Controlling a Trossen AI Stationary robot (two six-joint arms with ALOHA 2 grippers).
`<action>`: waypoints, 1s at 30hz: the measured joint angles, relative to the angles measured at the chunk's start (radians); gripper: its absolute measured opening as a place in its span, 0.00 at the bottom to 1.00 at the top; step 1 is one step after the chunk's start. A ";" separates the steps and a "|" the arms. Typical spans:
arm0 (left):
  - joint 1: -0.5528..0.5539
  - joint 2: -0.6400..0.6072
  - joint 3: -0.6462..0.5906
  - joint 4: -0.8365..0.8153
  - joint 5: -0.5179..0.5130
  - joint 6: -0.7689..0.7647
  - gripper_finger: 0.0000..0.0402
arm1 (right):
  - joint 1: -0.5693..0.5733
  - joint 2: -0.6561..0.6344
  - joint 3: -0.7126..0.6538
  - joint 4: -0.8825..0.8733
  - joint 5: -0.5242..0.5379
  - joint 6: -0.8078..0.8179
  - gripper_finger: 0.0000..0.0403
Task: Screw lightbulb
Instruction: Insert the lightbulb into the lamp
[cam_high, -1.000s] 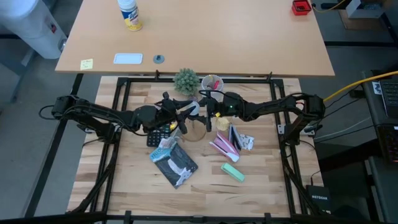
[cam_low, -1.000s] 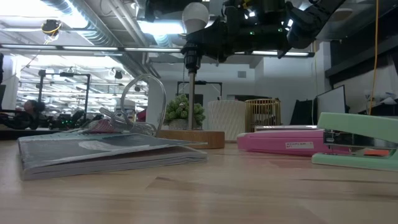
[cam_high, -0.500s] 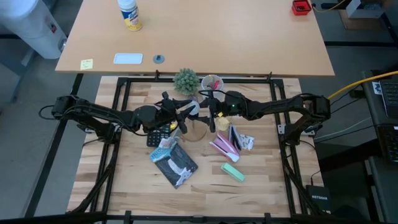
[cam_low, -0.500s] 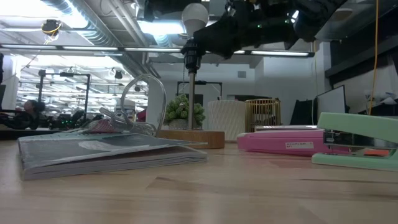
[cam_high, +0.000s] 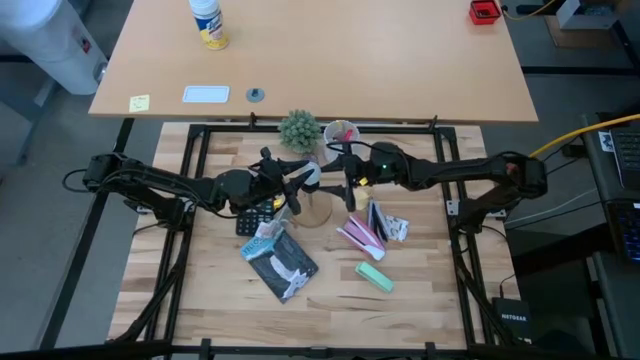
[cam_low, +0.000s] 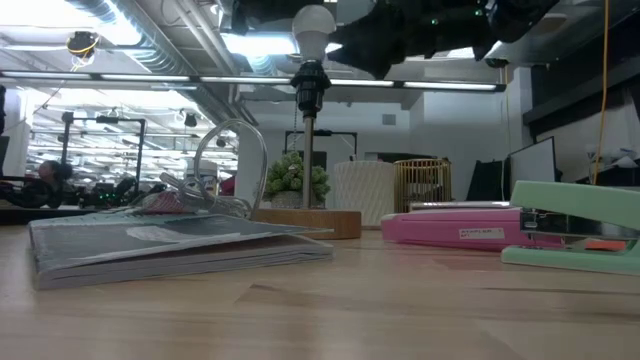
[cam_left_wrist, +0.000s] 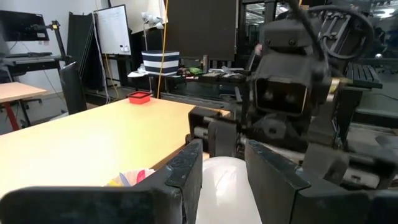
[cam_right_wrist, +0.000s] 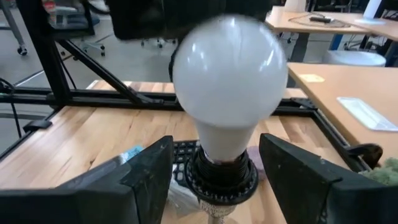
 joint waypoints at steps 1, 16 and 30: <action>0.000 0.000 0.000 0.000 0.000 0.000 0.28 | 0.000 -0.010 0.000 -0.007 0.000 0.000 0.60; 0.000 0.000 0.000 0.000 0.000 0.000 0.28 | 0.000 -0.078 0.001 -0.016 0.080 0.000 0.52; 0.000 0.000 0.000 0.000 0.000 0.000 0.28 | 0.000 -0.078 0.001 0.008 0.080 -0.001 0.18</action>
